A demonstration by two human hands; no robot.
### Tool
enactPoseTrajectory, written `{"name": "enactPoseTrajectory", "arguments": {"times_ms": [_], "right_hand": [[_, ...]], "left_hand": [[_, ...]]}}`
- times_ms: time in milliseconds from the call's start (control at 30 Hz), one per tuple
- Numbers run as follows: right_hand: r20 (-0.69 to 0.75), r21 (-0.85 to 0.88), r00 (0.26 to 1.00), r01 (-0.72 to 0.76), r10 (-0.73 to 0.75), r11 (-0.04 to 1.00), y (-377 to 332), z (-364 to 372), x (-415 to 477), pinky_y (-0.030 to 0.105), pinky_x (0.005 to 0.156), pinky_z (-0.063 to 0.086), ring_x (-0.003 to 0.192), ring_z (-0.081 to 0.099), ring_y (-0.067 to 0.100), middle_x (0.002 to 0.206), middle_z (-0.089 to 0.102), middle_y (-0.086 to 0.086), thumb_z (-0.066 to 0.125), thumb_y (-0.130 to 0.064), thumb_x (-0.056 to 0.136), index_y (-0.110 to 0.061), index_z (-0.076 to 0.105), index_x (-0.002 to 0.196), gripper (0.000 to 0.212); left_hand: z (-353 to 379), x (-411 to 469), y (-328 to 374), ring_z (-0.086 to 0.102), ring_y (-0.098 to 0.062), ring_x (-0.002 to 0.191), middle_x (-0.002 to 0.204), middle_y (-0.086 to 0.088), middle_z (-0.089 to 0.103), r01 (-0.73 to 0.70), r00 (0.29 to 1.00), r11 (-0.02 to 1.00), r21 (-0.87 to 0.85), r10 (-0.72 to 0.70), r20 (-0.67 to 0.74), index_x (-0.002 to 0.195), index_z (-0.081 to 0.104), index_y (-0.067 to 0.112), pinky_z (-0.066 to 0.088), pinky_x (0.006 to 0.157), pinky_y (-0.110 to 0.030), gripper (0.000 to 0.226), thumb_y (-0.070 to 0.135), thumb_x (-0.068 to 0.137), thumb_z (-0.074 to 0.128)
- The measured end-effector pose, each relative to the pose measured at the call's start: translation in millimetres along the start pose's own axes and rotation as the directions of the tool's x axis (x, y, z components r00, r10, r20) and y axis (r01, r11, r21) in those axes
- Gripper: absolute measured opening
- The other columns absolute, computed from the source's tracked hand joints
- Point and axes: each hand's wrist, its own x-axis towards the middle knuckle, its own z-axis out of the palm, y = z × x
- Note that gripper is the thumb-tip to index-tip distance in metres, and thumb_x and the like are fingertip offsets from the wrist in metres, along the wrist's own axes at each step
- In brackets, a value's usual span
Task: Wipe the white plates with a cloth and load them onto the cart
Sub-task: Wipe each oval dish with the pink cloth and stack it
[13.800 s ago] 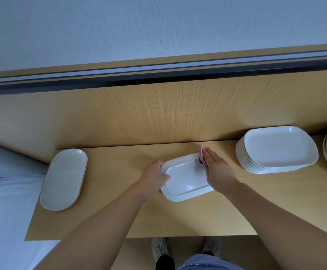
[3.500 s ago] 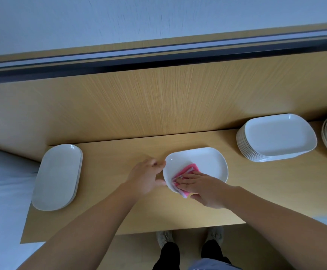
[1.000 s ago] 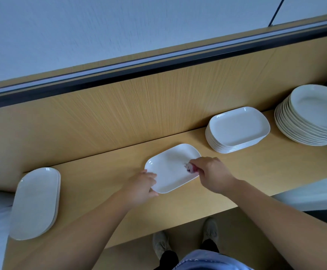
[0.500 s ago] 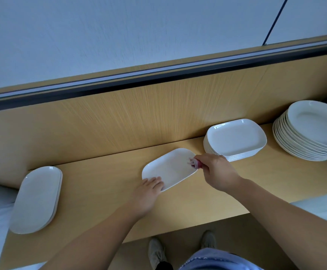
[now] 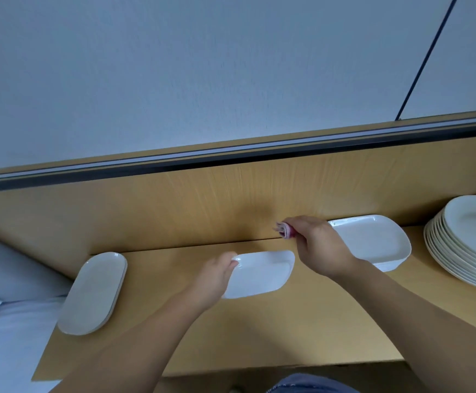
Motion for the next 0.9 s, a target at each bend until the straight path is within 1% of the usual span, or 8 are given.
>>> {"name": "enactPoseTrajectory", "arguments": {"times_ms": [133, 300, 467, 500, 600, 700, 800, 900], "right_hand": [[0.009, -0.02, 0.999, 0.037, -0.036, 0.999, -1, 6, -3, 0.04, 0.074, 0.053, 0.086, 0.064, 0.015, 0.093, 0.068, -0.011, 0.045, 0.009, 0.074, -0.018, 0.065, 0.095, 0.039], [0.061, -0.026, 0.998, 0.018, -0.016, 0.999, 5, 19, -10, 0.04, 0.075, 0.053, 0.087, 0.065, 0.018, 0.095, 0.07, -0.009, 0.035, -0.003, 0.076, -0.022, 0.064, 0.097, 0.04], [0.109, -0.118, 0.994, 0.022, -0.009, 0.993, 7, 36, -10, 0.035, 0.069, 0.049, 0.077, 0.061, 0.017, 0.087, 0.067, -0.01, 0.048, 0.002, 0.075, -0.023, 0.065, 0.097, 0.036], [0.111, -0.124, 0.994, 0.033, -0.019, 0.992, 6, 39, -10, 0.032, 0.066, 0.048, 0.075, 0.06, 0.017, 0.087, 0.067, -0.011, 0.052, 0.004, 0.074, -0.022, 0.066, 0.095, 0.037], [0.186, -0.159, 0.982, 0.052, -0.022, 0.986, 6, 53, -6, 0.029, 0.068, 0.041, 0.079, 0.059, 0.017, 0.089, 0.066, -0.011, 0.054, 0.002, 0.074, -0.023, 0.065, 0.096, 0.035], [0.257, -0.196, 0.964, 0.119, -0.067, 0.973, 2, 72, 0, 0.026, 0.075, 0.036, 0.087, 0.06, 0.017, 0.096, 0.066, -0.011, 0.055, 0.0, 0.076, -0.025, 0.065, 0.103, 0.037], [0.337, -0.184, 0.934, 0.19, -0.119, 0.964, -4, 93, 7, 0.026, 0.087, 0.033, 0.092, 0.06, 0.018, 0.102, 0.066, -0.011, 0.054, 0.004, 0.072, -0.024, 0.065, 0.107, 0.047], [0.426, -0.199, 0.894, 0.241, -0.138, 0.95, -5, 116, 11, 0.032, 0.1, 0.036, 0.101, 0.06, 0.019, 0.111, 0.065, -0.01, 0.056, 0.002, 0.072, -0.023, 0.065, 0.111, 0.047]], "left_hand": [[3, -2, -7, 0.054, -0.021, 0.085, 0.091, -0.003, 0.061, 0.022, 0.999, 1.0, -0.023, -0.022, -0.034, 0.112, 0.055, 0.018, 0.038, 0.069, -0.03, 0.025, 0.03, 0.104, 0.035], [4, 5, -8, 0.055, -0.014, 0.078, 0.085, 0.002, 0.062, 0.153, 0.987, 0.982, -0.11, -0.157, -0.028, 0.118, 0.055, 0.02, 0.04, 0.064, -0.026, 0.027, 0.032, 0.104, 0.035], [-1, 18, -19, 0.059, -0.021, 0.105, 0.118, -0.003, 0.061, 0.29, 0.951, 0.945, -0.151, -0.266, 0.159, 0.134, 0.048, 0.018, 0.045, 0.078, -0.03, 0.037, 0.033, 0.1, 0.042], [-2, 19, -22, 0.059, -0.02, 0.106, 0.12, -0.002, 0.06, 0.296, 0.942, 0.939, -0.173, -0.257, 0.214, 0.132, 0.048, 0.02, 0.045, 0.077, -0.028, 0.037, 0.03, 0.096, 0.049], [-5, 19, -26, 0.059, -0.015, 0.082, 0.095, -0.001, 0.062, 0.28, 0.936, 0.932, -0.231, -0.211, 0.283, 0.099, 0.056, 0.016, 0.046, 0.068, -0.031, 0.019, 0.02, 0.08, 0.061], [-2, 21, -29, 0.059, -0.017, 0.076, 0.086, -0.001, 0.065, 0.295, 0.938, 0.917, -0.269, -0.225, 0.262, 0.092, 0.063, 0.016, 0.044, 0.065, -0.03, 0.022, 0.023, 0.071, 0.065], [5, 24, -31, 0.052, -0.012, 0.067, 0.073, 0.006, 0.058, 0.304, 0.939, 0.912, -0.274, -0.239, 0.247, 0.084, 0.061, 0.02, 0.038, 0.059, -0.025, 0.011, 0.011, 0.079, 0.066], [9, 28, -34, 0.043, -0.01, 0.06, 0.066, 0.007, 0.049, 0.325, 0.936, 0.917, -0.233, -0.276, 0.22, 0.073, 0.054, 0.023, 0.031, 0.054, -0.024, 0.02, 0.01, 0.082, 0.065]]}}
